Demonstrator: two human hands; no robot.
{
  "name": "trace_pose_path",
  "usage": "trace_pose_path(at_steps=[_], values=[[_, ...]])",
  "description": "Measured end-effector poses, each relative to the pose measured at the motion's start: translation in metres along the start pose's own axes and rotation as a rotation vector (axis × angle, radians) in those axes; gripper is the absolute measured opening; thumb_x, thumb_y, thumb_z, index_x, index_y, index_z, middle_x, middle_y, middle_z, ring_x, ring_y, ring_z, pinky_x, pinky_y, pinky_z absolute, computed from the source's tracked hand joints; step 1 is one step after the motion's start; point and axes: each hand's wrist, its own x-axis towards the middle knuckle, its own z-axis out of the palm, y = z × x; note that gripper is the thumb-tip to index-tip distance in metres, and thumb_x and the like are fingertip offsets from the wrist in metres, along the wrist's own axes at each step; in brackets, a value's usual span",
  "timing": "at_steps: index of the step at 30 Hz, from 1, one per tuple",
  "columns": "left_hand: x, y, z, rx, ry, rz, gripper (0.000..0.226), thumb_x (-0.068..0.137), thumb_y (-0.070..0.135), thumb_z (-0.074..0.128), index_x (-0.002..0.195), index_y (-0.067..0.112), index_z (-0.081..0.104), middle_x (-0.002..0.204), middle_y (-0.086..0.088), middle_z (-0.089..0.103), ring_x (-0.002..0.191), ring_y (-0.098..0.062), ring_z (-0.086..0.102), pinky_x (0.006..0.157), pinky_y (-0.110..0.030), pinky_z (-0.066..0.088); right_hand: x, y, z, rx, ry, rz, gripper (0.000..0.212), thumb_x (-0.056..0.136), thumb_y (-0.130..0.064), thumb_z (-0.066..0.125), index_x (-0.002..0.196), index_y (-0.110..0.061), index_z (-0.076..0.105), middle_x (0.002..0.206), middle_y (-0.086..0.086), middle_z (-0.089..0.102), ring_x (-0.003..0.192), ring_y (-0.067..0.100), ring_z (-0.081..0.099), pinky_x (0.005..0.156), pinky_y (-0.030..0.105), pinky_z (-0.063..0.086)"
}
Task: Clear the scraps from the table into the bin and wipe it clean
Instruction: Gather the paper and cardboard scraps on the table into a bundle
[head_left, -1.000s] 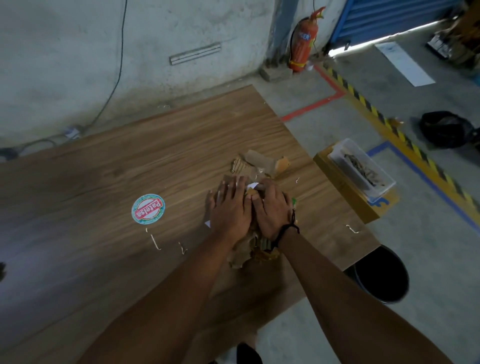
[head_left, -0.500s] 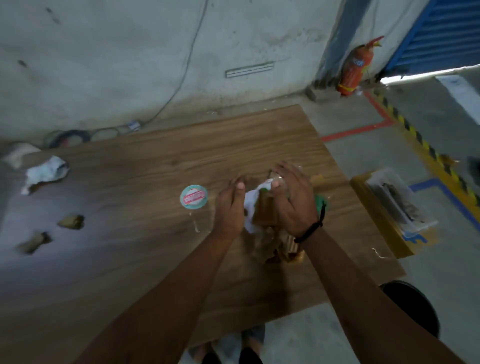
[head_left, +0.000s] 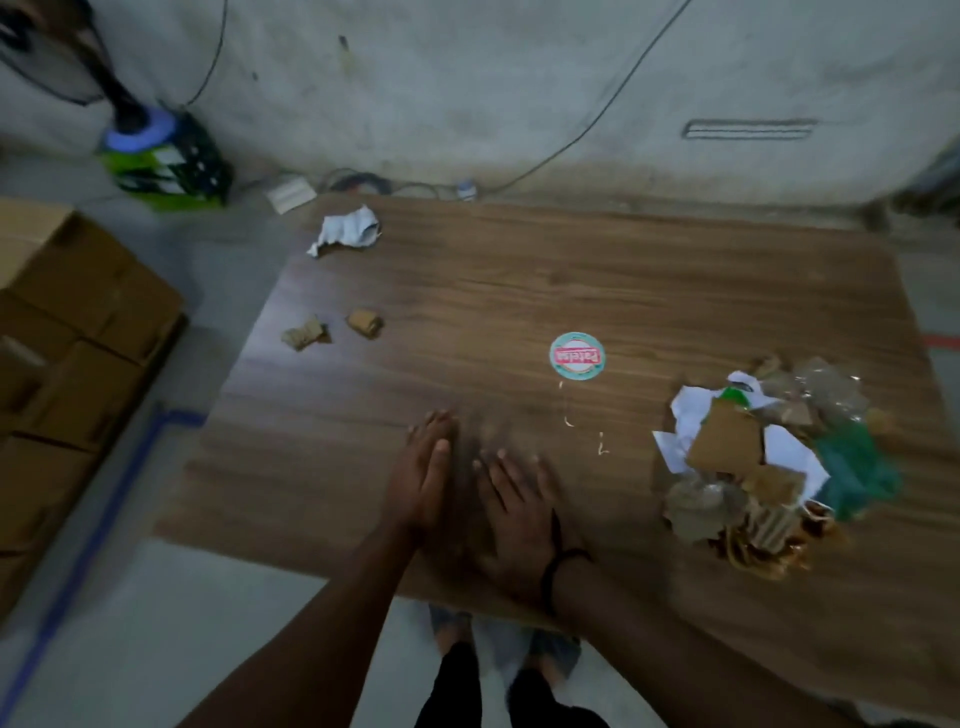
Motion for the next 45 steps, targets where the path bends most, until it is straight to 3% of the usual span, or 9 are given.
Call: trace_pose_path(at_steps=[6, 9, 13, 21, 28, 32, 38, 41, 45], values=[[0.011, 0.021, -0.002, -0.252, 0.047, -0.137, 0.043, 0.095, 0.044, 0.031, 0.132, 0.028, 0.046, 0.137, 0.003, 0.051, 0.127, -0.005, 0.047, 0.108, -0.027, 0.037, 0.08, 0.016, -0.025, -0.116, -0.022, 0.147, 0.083, 0.09, -0.062, 0.022, 0.151, -0.013, -0.004, 0.161, 0.004, -0.003, 0.148, 0.023, -0.007, 0.113, 0.054, -0.014], [0.023, 0.022, -0.027, -0.225, 0.12, -0.173, 0.049, 0.094, 0.046, 0.028, 0.134, 0.026, 0.049, 0.132, 0.001, 0.057, 0.12, -0.009, 0.053, 0.099, -0.027, 0.044, 0.124, 0.017, -0.033, -0.107, -0.027, 0.201, 0.091, 0.087, -0.072, 0.016, 0.15, -0.011, -0.008, 0.16, 0.004, -0.007, 0.147, 0.021, -0.012, 0.111, 0.053, -0.019], [0.039, 0.005, -0.081, -0.116, 0.219, -0.188, 0.054, 0.093, 0.047, 0.024, 0.135, 0.023, 0.048, 0.124, 0.009, 0.054, 0.114, -0.004, 0.049, 0.084, -0.004, 0.038, 0.17, -0.013, -0.035, -0.1, -0.063, 0.194, 0.094, 0.085, -0.075, 0.011, 0.15, -0.011, -0.009, 0.16, 0.005, -0.009, 0.147, 0.022, -0.013, 0.11, 0.056, -0.019], [0.106, -0.071, -0.173, 0.059, 0.352, -0.256, 0.053, 0.095, 0.049, 0.027, 0.139, 0.023, 0.042, 0.141, -0.008, 0.048, 0.128, -0.023, 0.045, 0.105, -0.043, 0.038, 0.253, -0.049, -0.039, 0.001, -0.024, 0.303, 0.1, 0.08, -0.08, 0.015, 0.151, -0.013, -0.006, 0.161, 0.002, -0.007, 0.147, 0.018, -0.013, 0.113, 0.054, -0.018], [0.167, -0.085, -0.157, 0.149, -0.054, -0.127, 0.077, 0.088, 0.063, 0.014, 0.149, 0.017, 0.021, 0.157, -0.002, 0.022, 0.145, -0.015, 0.016, 0.118, -0.029, 0.007, 0.312, -0.063, -0.029, -0.043, 0.032, 0.287, 0.082, 0.088, -0.068, -0.003, 0.152, -0.015, -0.002, 0.161, 0.001, -0.002, 0.147, 0.017, -0.008, 0.114, 0.053, -0.015], [0.189, -0.08, -0.145, 0.052, -0.065, -0.033, 0.076, 0.089, 0.066, 0.008, 0.149, 0.021, 0.022, 0.157, 0.001, 0.024, 0.146, -0.009, 0.012, 0.12, -0.029, 0.002, 0.33, -0.056, -0.038, 0.075, 0.155, 0.274, 0.082, 0.086, -0.06, -0.013, 0.152, -0.016, 0.008, 0.161, 0.0, 0.008, 0.148, 0.017, -0.002, 0.117, 0.049, -0.01], [0.312, -0.093, -0.181, 0.079, 0.119, 0.07, 0.066, 0.094, 0.056, 0.015, 0.14, 0.018, 0.044, 0.15, -0.009, 0.038, 0.141, -0.025, 0.03, 0.114, -0.052, 0.023, 0.326, 0.02, -0.077, 0.356, 0.31, 0.475, 0.072, 0.089, -0.053, 0.007, 0.15, -0.018, 0.019, 0.159, -0.001, 0.017, 0.148, 0.014, 0.005, 0.119, 0.037, -0.003], [0.367, -0.101, -0.187, 0.249, -0.072, 0.056, 0.072, 0.089, 0.063, 0.016, 0.144, 0.023, 0.037, 0.155, -0.007, 0.028, 0.144, -0.023, 0.023, 0.118, -0.041, 0.013, 0.315, 0.065, -0.078, 0.3, 0.283, 0.619, 0.067, 0.093, -0.049, 0.013, 0.15, -0.013, 0.022, 0.158, 0.005, 0.02, 0.147, 0.019, 0.01, 0.12, 0.039, 0.002], [0.359, -0.092, -0.169, 0.156, -0.294, 0.093, 0.068, 0.089, 0.063, 0.027, 0.138, 0.02, 0.046, 0.144, -0.007, 0.046, 0.132, -0.022, 0.042, 0.113, -0.041, 0.029, 0.313, 0.077, -0.066, 0.153, 0.171, 0.673, 0.068, 0.092, -0.052, 0.012, 0.15, -0.017, 0.022, 0.158, 0.003, 0.021, 0.147, 0.022, 0.012, 0.119, 0.042, 0.005]])
